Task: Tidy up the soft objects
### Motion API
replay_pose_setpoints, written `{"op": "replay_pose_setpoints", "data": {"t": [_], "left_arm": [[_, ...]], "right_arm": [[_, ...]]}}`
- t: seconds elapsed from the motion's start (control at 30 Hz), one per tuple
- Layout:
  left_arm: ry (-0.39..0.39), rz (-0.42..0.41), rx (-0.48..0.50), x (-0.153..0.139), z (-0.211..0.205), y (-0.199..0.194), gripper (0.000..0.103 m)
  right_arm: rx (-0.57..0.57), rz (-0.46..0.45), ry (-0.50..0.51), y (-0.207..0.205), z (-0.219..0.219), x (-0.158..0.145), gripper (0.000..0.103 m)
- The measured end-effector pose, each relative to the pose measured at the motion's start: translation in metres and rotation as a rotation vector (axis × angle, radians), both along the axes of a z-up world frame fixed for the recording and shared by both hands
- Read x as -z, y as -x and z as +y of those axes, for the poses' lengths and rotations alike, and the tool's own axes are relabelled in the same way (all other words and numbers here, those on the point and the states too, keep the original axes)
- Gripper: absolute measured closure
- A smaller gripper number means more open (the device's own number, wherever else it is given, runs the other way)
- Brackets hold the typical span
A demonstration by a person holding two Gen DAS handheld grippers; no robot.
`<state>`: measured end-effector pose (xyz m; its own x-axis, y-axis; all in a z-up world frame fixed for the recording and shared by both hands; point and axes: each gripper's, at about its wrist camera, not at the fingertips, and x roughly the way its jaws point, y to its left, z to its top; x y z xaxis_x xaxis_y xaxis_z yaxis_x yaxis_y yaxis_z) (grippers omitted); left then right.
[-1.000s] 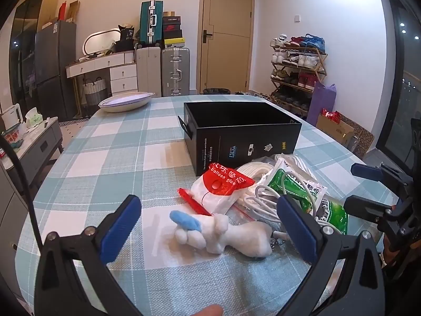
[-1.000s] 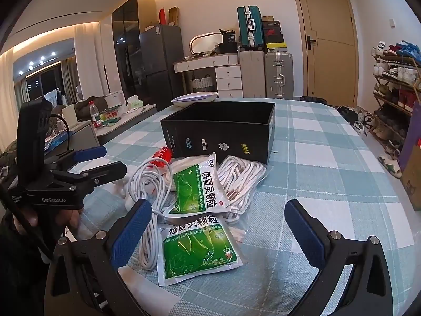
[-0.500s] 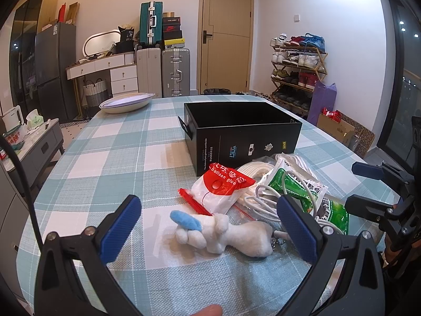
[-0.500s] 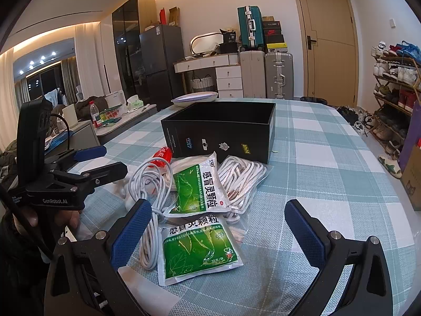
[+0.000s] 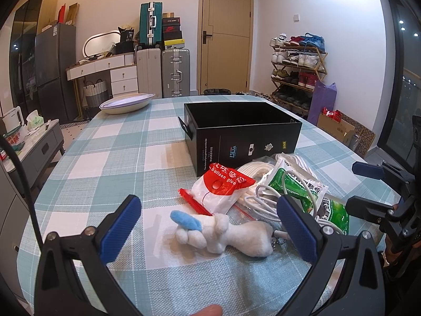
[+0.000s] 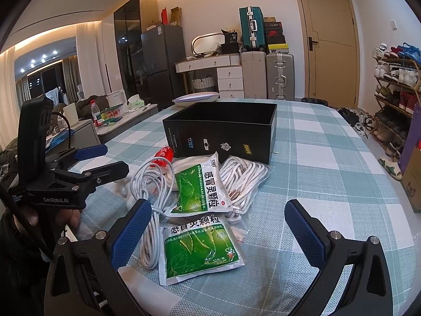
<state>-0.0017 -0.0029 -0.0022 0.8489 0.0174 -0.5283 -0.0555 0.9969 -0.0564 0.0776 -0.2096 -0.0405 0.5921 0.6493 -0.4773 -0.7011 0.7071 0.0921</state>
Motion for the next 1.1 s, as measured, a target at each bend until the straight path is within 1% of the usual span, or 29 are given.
{"op": "replay_pose_setpoints", "data": {"t": [0.87, 1.1], "left_arm": [[-0.002, 0.000, 0.000, 0.0000, -0.0003, 0.0000, 0.000], [-0.002, -0.001, 0.001, 0.0001, -0.0001, 0.0001, 0.000]], "right_arm": [[0.000, 0.002, 0.002, 0.0003, 0.0004, 0.0003, 0.000], [0.029, 0.017, 0.037, -0.0058, -0.0018, 0.0041, 0.000]]}}
